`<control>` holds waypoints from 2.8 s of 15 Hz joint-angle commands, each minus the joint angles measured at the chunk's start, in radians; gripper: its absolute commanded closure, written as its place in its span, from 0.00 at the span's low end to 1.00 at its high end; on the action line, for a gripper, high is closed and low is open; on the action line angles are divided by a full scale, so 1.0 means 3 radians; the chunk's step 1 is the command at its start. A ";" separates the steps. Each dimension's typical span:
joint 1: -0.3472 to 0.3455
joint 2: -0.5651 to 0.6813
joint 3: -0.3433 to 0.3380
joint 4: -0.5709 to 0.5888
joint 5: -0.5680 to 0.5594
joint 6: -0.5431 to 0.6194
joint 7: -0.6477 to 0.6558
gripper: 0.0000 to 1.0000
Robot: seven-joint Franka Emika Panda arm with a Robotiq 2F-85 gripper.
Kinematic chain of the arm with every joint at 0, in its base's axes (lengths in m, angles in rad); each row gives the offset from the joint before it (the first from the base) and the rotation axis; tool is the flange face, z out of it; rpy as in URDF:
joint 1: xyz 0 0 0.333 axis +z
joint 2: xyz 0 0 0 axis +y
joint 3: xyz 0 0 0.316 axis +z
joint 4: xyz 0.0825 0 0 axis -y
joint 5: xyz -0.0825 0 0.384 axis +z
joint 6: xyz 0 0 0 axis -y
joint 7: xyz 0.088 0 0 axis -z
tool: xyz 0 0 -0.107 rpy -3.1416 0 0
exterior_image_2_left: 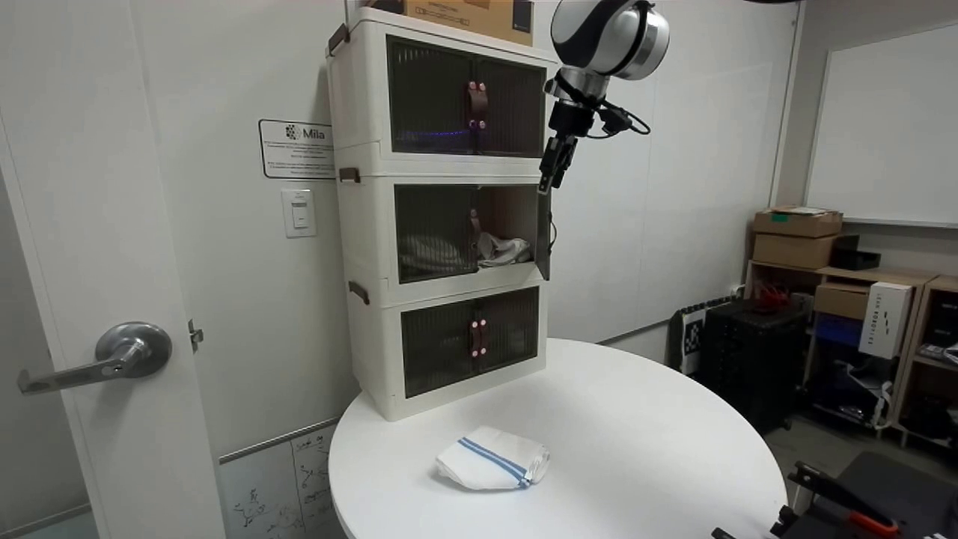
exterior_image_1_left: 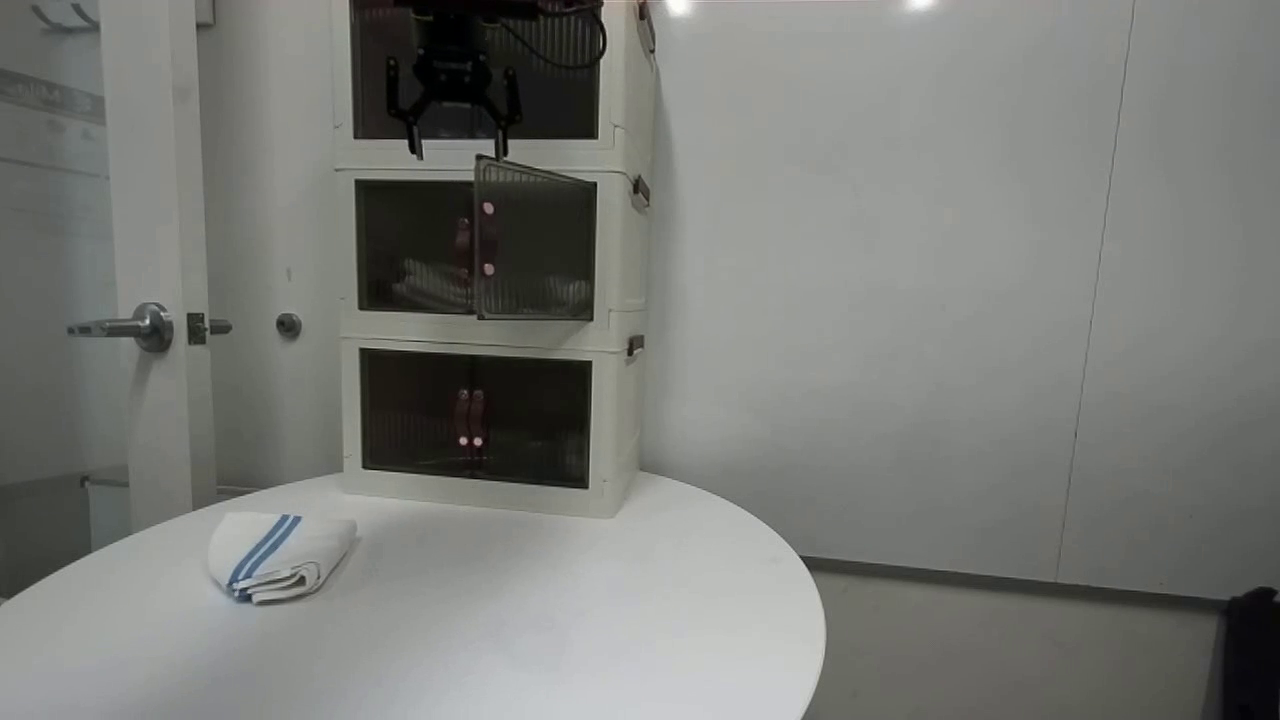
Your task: Close the right cabinet door.
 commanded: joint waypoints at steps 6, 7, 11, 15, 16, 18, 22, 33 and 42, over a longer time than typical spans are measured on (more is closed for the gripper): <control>-0.0057 0.0086 0.0033 0.0279 0.1006 -0.0707 -0.0609 0.00; -0.0081 0.0071 0.0013 0.0311 0.1062 -0.0923 -0.0689 0.00; -0.0178 -0.0134 -0.0143 0.0471 0.0793 -0.1751 -0.0756 0.00; -0.0251 -0.0324 -0.0299 0.0689 0.0584 -0.2465 -0.0758 0.00; -0.0244 -0.0358 -0.0312 0.0678 0.0429 -0.2346 -0.0753 0.00; -0.0235 -0.0343 -0.0345 0.0669 0.0277 -0.2168 -0.0854 0.00; -0.0220 -0.0157 -0.0345 0.0607 0.0091 -0.1582 -0.0881 0.00; -0.0260 0.0658 -0.0097 0.0275 0.0287 0.0025 -0.1099 0.00; -0.0302 0.0995 0.0242 0.0020 0.0303 0.1193 -0.1043 0.00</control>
